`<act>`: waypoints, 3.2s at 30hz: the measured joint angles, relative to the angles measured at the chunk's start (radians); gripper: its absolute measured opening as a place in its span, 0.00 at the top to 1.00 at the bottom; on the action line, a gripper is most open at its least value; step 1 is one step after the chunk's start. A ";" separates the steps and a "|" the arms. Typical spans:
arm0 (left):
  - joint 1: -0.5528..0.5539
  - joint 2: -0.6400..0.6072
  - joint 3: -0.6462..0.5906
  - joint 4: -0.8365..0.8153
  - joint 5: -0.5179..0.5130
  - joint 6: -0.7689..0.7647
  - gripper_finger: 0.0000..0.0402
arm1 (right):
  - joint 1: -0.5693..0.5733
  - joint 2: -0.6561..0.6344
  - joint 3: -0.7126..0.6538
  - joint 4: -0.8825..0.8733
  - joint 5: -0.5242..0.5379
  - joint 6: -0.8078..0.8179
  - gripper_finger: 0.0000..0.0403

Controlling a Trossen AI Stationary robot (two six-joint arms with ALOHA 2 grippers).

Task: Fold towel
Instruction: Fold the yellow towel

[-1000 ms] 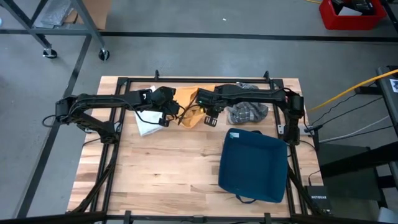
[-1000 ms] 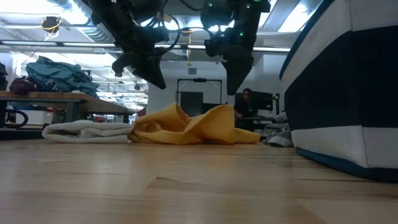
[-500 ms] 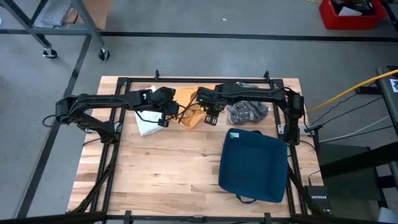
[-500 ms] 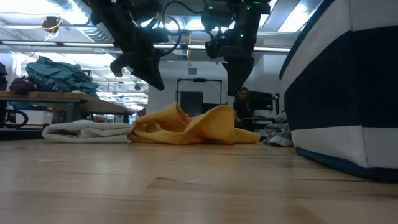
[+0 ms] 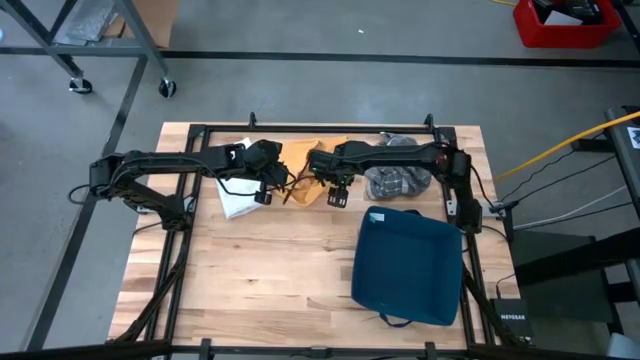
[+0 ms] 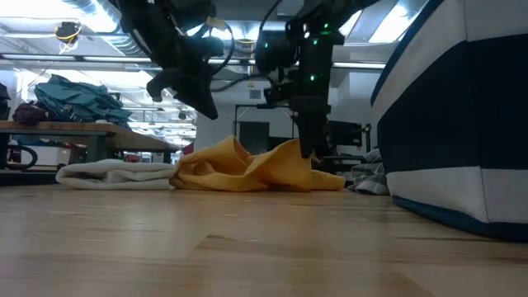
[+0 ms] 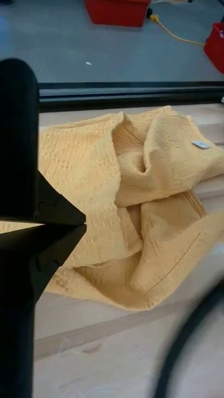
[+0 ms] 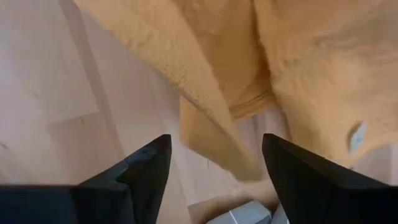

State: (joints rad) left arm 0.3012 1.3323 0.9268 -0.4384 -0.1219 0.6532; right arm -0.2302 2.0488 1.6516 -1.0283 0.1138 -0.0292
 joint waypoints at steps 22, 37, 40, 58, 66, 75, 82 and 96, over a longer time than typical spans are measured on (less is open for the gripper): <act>0.000 0.000 0.000 0.001 0.000 -0.029 1.00 | 0.022 0.017 0.061 -0.148 -0.091 -0.021 0.98; -0.050 -0.006 0.000 0.080 0.036 -0.232 1.00 | 0.114 0.015 0.568 -0.540 0.209 -0.066 0.99; -0.095 -0.034 0.000 0.162 0.043 -0.283 1.00 | 0.114 0.007 0.687 -0.541 0.243 -0.084 1.00; -0.155 -0.223 0.030 0.435 0.028 -0.752 0.89 | 0.106 -0.045 0.678 -0.327 0.233 -0.081 1.00; -0.155 -0.147 0.030 0.537 0.006 -0.832 0.62 | 0.106 -0.043 0.678 -0.219 0.219 -0.081 1.00; -0.146 -0.095 0.030 0.551 -0.092 -0.794 0.51 | 0.106 -0.033 0.678 -0.195 0.145 -0.065 1.00; -0.112 -0.070 0.030 0.552 -0.118 -0.753 0.60 | 0.106 -0.033 0.678 -0.197 0.101 -0.047 1.00; -0.108 -0.092 0.034 0.556 -0.182 -0.519 0.99 | 0.107 -0.034 0.678 -0.331 0.287 -0.145 0.90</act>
State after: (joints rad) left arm 0.1928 1.2400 0.9612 0.1177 -0.3038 0.1346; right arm -0.1237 2.0148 2.3291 -1.3592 0.4008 -0.1743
